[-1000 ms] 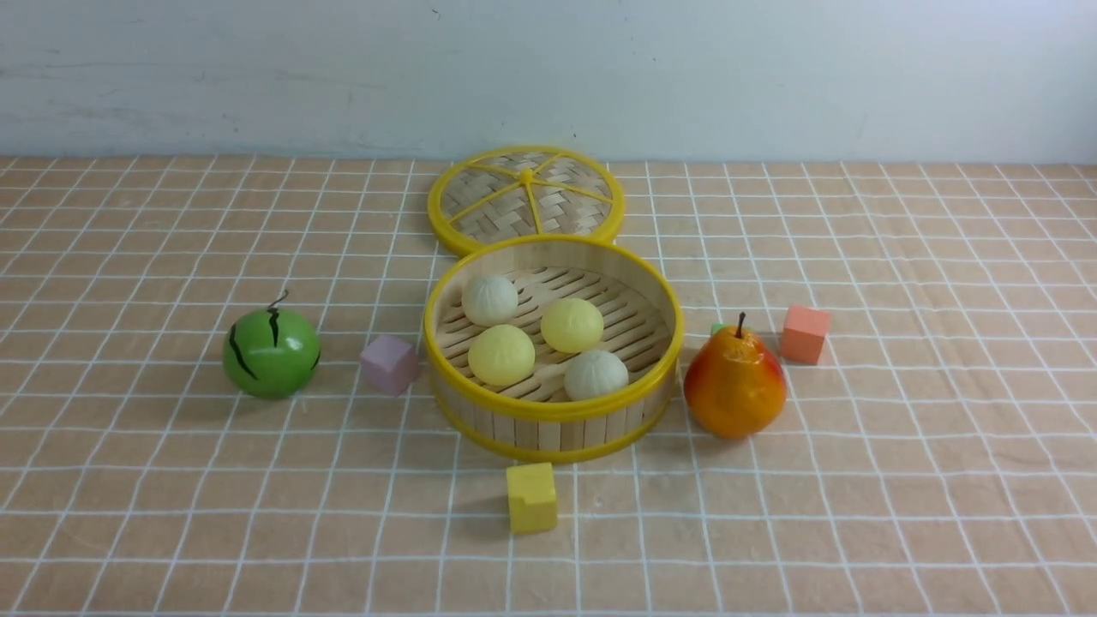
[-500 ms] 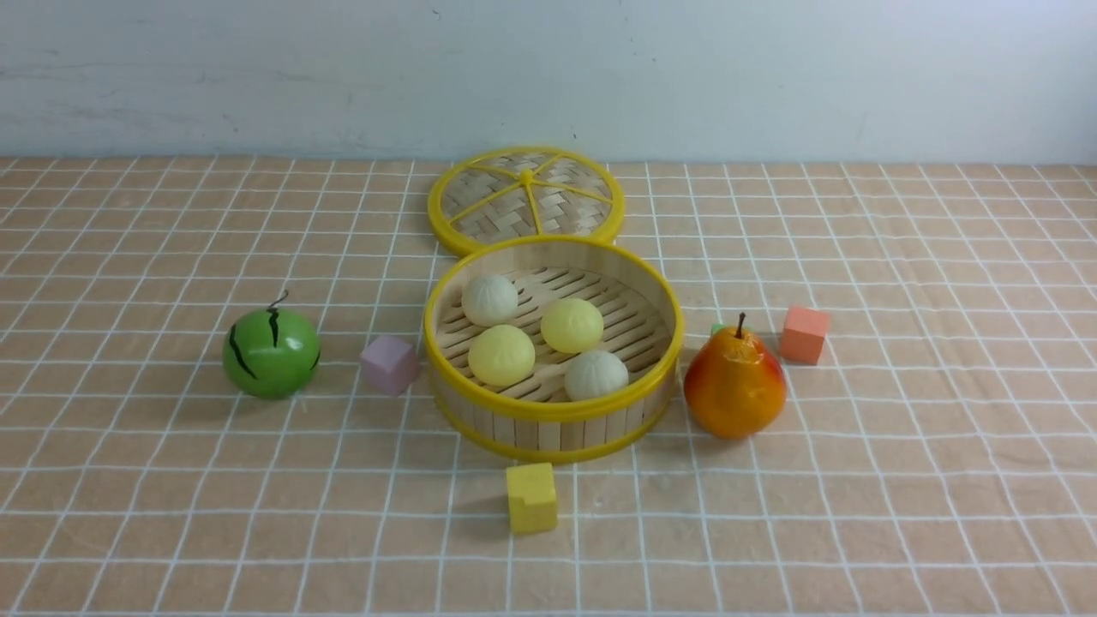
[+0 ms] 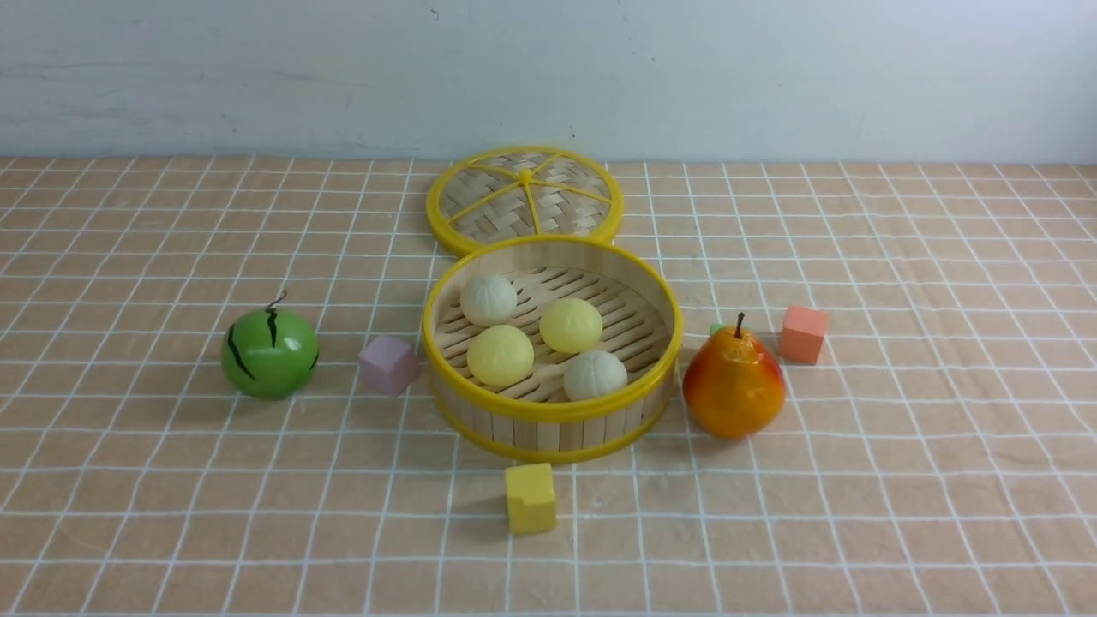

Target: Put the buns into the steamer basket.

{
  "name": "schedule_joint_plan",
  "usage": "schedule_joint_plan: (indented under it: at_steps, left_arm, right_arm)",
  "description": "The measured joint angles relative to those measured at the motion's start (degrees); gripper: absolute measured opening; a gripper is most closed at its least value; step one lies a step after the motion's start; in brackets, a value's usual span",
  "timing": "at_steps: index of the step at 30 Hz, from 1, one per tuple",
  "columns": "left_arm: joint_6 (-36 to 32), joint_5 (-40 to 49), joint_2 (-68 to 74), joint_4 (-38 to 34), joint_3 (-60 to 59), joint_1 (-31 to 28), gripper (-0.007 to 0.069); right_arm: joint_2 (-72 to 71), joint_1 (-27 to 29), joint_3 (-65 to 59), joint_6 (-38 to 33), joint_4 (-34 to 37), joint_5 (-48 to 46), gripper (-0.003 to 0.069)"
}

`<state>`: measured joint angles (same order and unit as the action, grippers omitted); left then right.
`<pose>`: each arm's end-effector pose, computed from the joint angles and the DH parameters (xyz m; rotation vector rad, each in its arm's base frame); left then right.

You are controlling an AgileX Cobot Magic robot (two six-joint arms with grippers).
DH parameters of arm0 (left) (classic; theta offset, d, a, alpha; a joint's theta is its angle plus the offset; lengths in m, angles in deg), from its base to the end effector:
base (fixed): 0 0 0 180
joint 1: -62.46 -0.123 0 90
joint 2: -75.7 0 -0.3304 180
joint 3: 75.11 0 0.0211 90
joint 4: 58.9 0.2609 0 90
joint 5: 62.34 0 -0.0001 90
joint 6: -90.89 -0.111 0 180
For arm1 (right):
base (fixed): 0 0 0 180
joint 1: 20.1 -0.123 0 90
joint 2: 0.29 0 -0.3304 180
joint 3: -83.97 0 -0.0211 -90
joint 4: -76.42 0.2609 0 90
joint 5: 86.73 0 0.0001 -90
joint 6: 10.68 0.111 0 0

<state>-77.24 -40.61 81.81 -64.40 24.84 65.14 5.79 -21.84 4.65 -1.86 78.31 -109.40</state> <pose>0.0357 -0.0056 0.1627 -0.2110 1.8782 -0.2684 0.0353 0.0025 0.1654 0.1366 1.8841 0.1589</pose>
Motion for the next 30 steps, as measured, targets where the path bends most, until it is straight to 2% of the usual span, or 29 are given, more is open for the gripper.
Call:
schedule_joint_plan:
  at_steps: [30]
  left_arm:
    - [0.0,-0.2,0.0,0.0,0.0,0.0,-0.0001]
  right_arm:
    - [0.0,0.0,0.0,0.0,0.0,0.0,0.0132]
